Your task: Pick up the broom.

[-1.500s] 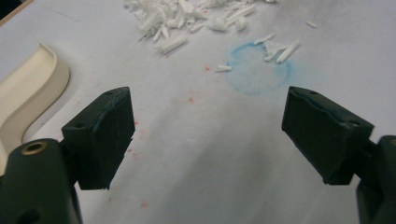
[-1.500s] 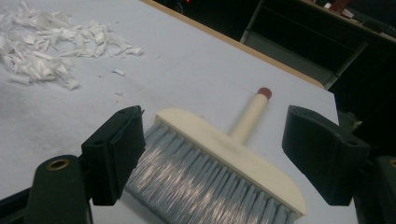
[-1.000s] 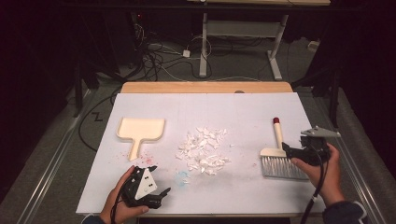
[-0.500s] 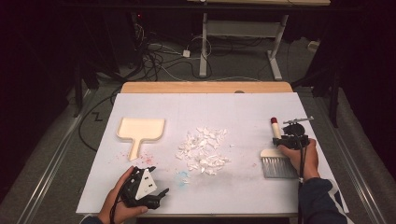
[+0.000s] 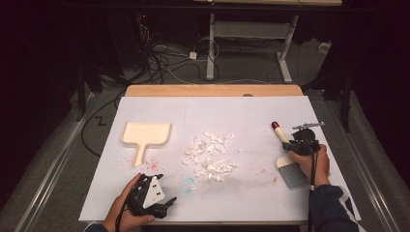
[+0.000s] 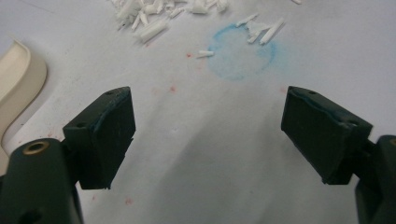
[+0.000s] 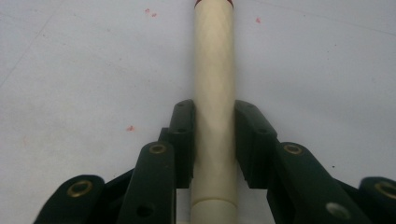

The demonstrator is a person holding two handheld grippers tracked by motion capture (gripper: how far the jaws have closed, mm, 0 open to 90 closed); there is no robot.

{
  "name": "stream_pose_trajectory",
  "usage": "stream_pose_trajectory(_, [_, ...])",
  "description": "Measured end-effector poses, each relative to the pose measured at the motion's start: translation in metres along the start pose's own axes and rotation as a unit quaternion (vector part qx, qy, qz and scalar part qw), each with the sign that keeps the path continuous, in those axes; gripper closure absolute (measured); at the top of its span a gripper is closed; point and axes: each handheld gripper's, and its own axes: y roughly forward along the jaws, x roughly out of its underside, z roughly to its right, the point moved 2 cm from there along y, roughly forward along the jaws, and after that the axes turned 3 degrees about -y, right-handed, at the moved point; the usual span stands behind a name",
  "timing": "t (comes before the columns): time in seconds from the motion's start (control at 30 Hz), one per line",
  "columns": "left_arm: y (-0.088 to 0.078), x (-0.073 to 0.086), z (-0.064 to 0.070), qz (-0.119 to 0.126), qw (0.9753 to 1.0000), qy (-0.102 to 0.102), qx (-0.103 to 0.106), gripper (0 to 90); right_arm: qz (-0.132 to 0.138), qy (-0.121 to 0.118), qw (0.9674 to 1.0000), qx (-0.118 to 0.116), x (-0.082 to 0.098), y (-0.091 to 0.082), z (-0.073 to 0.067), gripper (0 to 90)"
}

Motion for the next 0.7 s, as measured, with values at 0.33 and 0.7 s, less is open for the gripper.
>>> stream_pose_trajectory(0.33, [-0.003, -0.001, -0.002, 0.008, 0.9999, -0.007, -0.005, 16.8, 0.089, 0.001, 0.9952, -0.040, 0.003, -0.031, 0.005, 71.4])
stream_pose_trajectory(0.7, [-0.012, -0.022, -0.003, 0.051, 0.9967, -0.063, -0.002, 18.9, 0.228, -0.028, 0.9677, -0.104, 0.008, -0.108, -0.018, 71.7])
